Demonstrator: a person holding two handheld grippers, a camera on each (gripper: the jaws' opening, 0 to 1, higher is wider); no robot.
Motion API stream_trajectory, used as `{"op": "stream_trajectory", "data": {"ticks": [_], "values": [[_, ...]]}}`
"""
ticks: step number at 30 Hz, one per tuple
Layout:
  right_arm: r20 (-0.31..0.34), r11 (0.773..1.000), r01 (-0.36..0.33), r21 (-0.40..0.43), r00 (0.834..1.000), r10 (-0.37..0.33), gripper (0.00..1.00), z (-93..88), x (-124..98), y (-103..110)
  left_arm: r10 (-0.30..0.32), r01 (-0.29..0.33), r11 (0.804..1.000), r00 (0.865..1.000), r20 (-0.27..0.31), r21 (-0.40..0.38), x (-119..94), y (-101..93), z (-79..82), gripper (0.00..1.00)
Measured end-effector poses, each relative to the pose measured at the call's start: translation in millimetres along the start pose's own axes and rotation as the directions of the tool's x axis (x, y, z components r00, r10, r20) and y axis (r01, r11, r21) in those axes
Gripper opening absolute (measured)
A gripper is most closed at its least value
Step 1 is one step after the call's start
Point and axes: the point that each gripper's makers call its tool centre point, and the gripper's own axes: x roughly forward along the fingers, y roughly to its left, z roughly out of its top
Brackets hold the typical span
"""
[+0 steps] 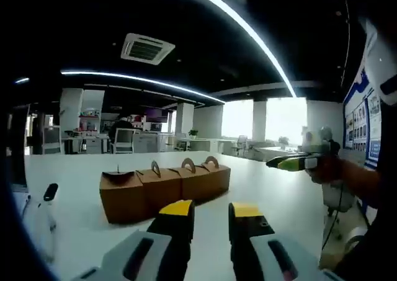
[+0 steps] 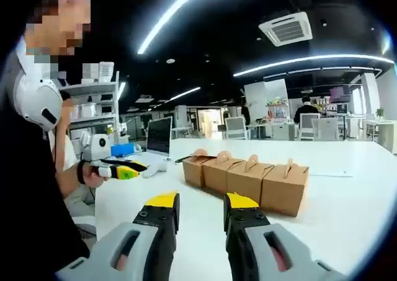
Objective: Pick up one paper box from the group, open the paper box, and remove the item inside
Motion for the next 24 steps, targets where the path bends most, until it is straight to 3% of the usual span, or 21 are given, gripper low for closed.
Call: {"op": "stream_trajectory", "data": {"ticks": [8,12,17,24], "values": [[-0.017,0.999,-0.003,-0.044,1.000,0.002,0.29,-0.8,0,2,-0.026,0.025,0.999,1.000,0.011,0.026,8,-2.6,4.1,0.24],[-0.018,0.999,0.009,-0.053,1.000,-0.010,0.29,-1.4,1,1,-0.042,0.042,0.999,0.999,-0.018,0.003,16,-7.5,-0.9,0.24],[-0.002,0.999,0.026,-0.045,1.000,-0.026,0.29,-3.6,4,5,-0.074,0.074,0.997,0.997,-0.027,0.006,18,-12.7,0.5,0.24],[0.008,1.000,0.000,-0.010,1.000,0.000,0.29,-6.2,5,15,-0.057,0.058,0.998,0.998,-0.023,0.006,17,-6.2,-0.1,0.24]]}}
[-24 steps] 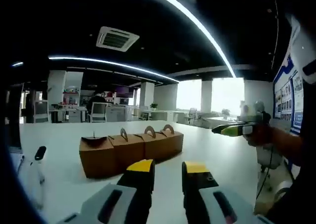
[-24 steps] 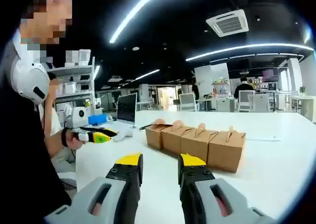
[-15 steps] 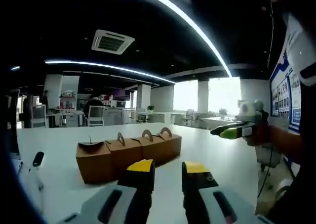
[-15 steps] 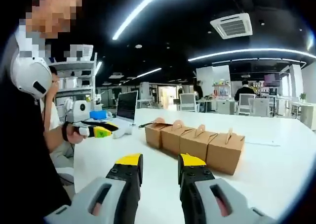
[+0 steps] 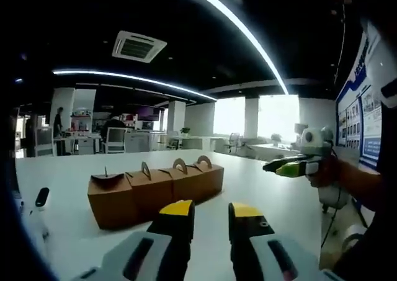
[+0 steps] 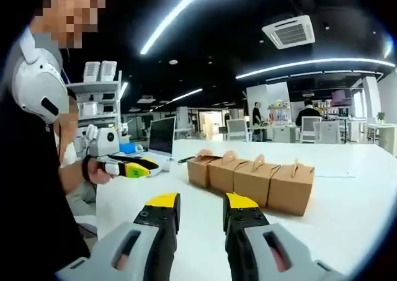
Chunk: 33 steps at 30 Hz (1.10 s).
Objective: Pick up one paper box from the group, open the paper box, and remove the item inside
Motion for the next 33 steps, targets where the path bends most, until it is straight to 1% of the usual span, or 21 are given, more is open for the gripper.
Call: {"op": "stream_trajectory", "data": {"ticks": [4,5,7,8,10,11,12,13,16,18,21,23,28,29,31,32,33], "values": [[0.000,1.000,0.012,0.001,1.000,-0.012,0.29,1.9,-2,-3,0.007,-0.007,1.000,1.000,0.009,0.016,-2,0.9,0.9,0.25],[-0.004,1.000,0.014,0.000,1.000,-0.014,0.29,2.1,-2,-4,0.008,-0.008,0.999,1.000,0.007,0.038,-4,0.9,0.7,0.25],[-0.012,1.000,0.023,-0.011,1.000,-0.023,0.29,1.8,-4,-5,-0.008,0.009,0.990,1.000,-0.007,0.140,-7,-2.2,-0.8,0.24],[-0.017,0.999,0.031,-0.018,0.999,-0.031,0.29,1.2,-4,-7,-0.003,0.004,0.987,1.000,-0.006,0.158,-8,-2.4,-1.0,0.25],[-0.021,0.999,0.045,-0.018,0.999,-0.046,0.29,0.7,-5,-9,0.015,-0.015,0.989,1.000,0.004,0.150,-8,-0.9,0.0,0.30],[-0.018,0.998,0.063,0.005,0.998,-0.063,0.29,0.8,-6,-13,0.031,-0.033,0.991,0.999,0.013,0.129,-8,1.6,1.2,0.35],[-0.016,0.997,0.072,0.018,0.997,-0.072,0.29,1.4,-6,-15,0.061,-0.062,0.996,0.998,0.014,0.070,-8,6.7,1.8,0.39],[-0.011,0.997,0.078,0.025,0.997,-0.077,0.29,2.8,-6,-16,0.047,-0.047,0.998,0.999,0.012,0.040,-7,6.2,2.2,0.39],[0.008,0.995,0.101,0.027,0.995,-0.101,0.28,8.7,-5,-21,0.041,-0.041,0.998,0.999,0.007,0.050,-5,7.0,4.1,0.32],[0.009,0.993,0.115,0.023,0.993,-0.115,0.27,10.9,-4,-23,0.041,-0.041,0.997,0.999,0.009,0.059,-5,7.8,5.1,0.32],[-0.004,0.990,0.138,-0.016,0.990,-0.138,0.27,11.9,-3,-28,0.024,-0.025,0.998,1.000,0.013,0.062,-3,6.7,6.4,0.30],[-0.002,0.988,0.154,-0.020,0.988,-0.155,0.27,13.7,-2,-35,0.017,-0.017,0.998,1.000,0.004,0.063,-2,6.5,3.1,0.28],[0.016,0.979,0.205,-0.006,0.979,-0.204,0.27,20.2,2,-50,0.028,-0.026,0.997,0.999,-0.019,0.078,-4,11.0,-8.0,0.28],[0.017,0.978,0.207,-0.005,0.978,-0.206,0.26,20.4,3,-51,0.026,-0.025,0.997,0.999,-0.019,0.079,-4,11.1,-9.1,0.28],[0.017,0.978,0.208,-0.004,0.978,-0.208,0.26,20.5,4,-51,0.016,-0.012,0.997,0.999,-0.045,0.079,-5,9.8,-16.8,0.28],[0.004,0.973,0.232,0.003,0.973,-0.232,0.26,18.5,12,-60,0.015,-0.011,0.997,0.999,-0.050,0.081,-5,9.4,-19.0,0.28],[-0.003,0.970,0.242,0.000,0.970,-0.242,0.25,18.1,17,-64,0.013,-0.009,0.997,0.998,-0.053,0.081,-5,9.4,-20.5,0.28]]}}
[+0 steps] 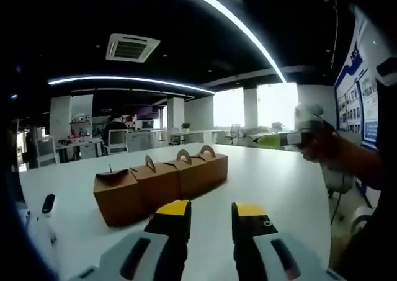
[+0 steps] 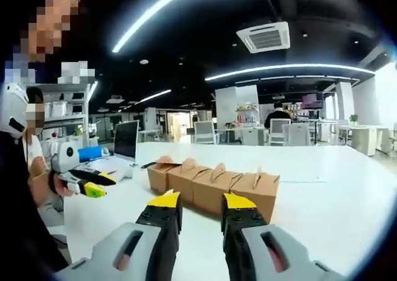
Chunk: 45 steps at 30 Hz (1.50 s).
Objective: Pick up one paper box from the group, open the paper box, and remove the item inside
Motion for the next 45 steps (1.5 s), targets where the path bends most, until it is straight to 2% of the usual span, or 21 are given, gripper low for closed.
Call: {"op": "stream_trajectory", "data": {"ticks": [10,13,16,19,26,32,35,39,45], "values": [[-0.003,0.996,0.091,0.006,0.996,-0.091,0.23,8.5,42,-26,0.005,-0.005,1.000,1.000,0.014,-0.026,-3,5.0,-3.2,0.28],[-0.047,0.984,0.175,0.031,0.984,-0.173,0.22,0.3,53,-47,0.003,-0.002,0.999,1.000,0.017,-0.032,-6,5.7,-4.8,0.28],[-0.047,0.979,0.198,0.054,0.980,-0.196,0.21,-2.3,63,-59,0.014,-0.013,0.999,1.000,0.016,-0.035,-8,10.4,-7.0,0.28],[-0.064,0.963,0.246,0.106,0.969,-0.240,0.21,-6.7,73,-72,0.025,-0.025,0.999,0.999,0.019,-0.045,-10,15.3,-8.8,0.29],[-0.082,0.937,0.349,0.033,0.935,-0.345,0.21,-11.6,93,-98,0.026,-0.023,0.998,0.999,0.042,-0.058,-10,15.3,-6.6,0.29],[-0.083,0.928,0.372,0.018,0.926,-0.369,0.21,-17.5,112,-103,0.042,-0.041,0.999,0.999,0.025,-0.034,-11,19.0,-7.1,0.29],[-0.097,0.919,0.391,-0.050,0.914,-0.394,0.21,-21.6,121,-107,0.046,-0.045,0.998,0.999,0.023,-0.033,-12,20.6,-7.5,0.29],[-0.101,0.915,0.401,-0.035,0.910,-0.403,0.19,-22.7,129,-111,0.051,-0.051,0.999,0.999,-0.012,-0.010,-11,19.8,-12.3,0.29],[-0.106,0.908,0.417,-0.036,0.902,-0.418,0.11,-19.8,136,-117,0.025,-0.025,1.000,1.000,0.000,-0.015,-10,14.0,-10.4,0.29]]}}
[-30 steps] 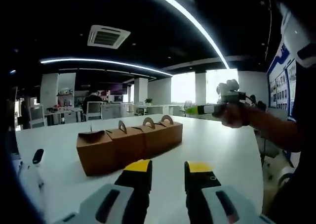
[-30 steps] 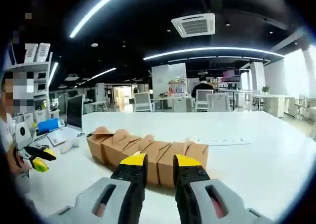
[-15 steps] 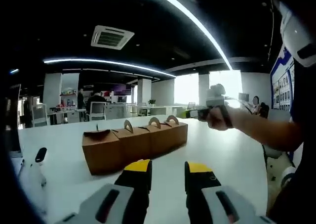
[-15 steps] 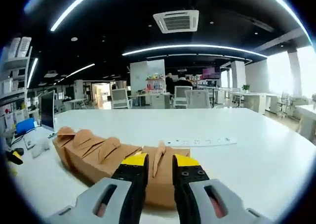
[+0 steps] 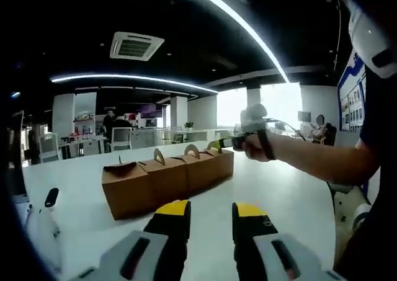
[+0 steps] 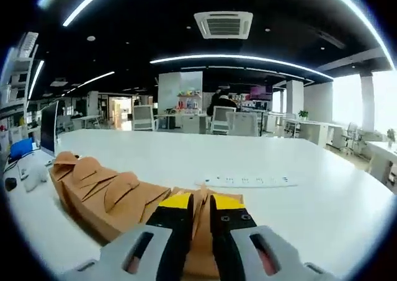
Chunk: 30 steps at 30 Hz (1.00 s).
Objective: Pick up one paper box from the group, open the paper box, and remove the item inside
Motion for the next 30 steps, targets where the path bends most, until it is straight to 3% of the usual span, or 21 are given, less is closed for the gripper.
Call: {"op": "stream_trajectory", "data": {"ticks": [4,11,21,24,30], "values": [[0.000,0.998,0.031,-0.050,1.000,-0.031,0.03,0.6,1,-2,-0.003,0.002,1.000,1.000,-0.008,-0.014,1,-0.9,-1.1,0.29],[0.007,0.999,0.049,-0.019,0.999,-0.049,0.03,1.0,4,-6,-0.008,0.008,1.000,1.000,0.009,-0.007,-5,-1.0,7.6,0.29],[0.012,0.999,0.052,-0.012,0.999,-0.052,0.03,2.0,1,-7,0.002,-0.002,1.000,1.000,0.012,-0.020,-5,-1.0,6.4,0.29],[0.016,0.999,0.049,-0.009,0.999,-0.049,0.03,2.4,0,-5,0.015,-0.014,1.000,0.999,0.047,-0.025,-6,1.0,12.3,0.29],[0.037,0.999,0.050,-0.011,0.998,-0.050,0.03,9.2,-4,-5,0.023,-0.022,0.999,0.998,0.055,-0.024,-6,5.1,15.1,0.29]]}}
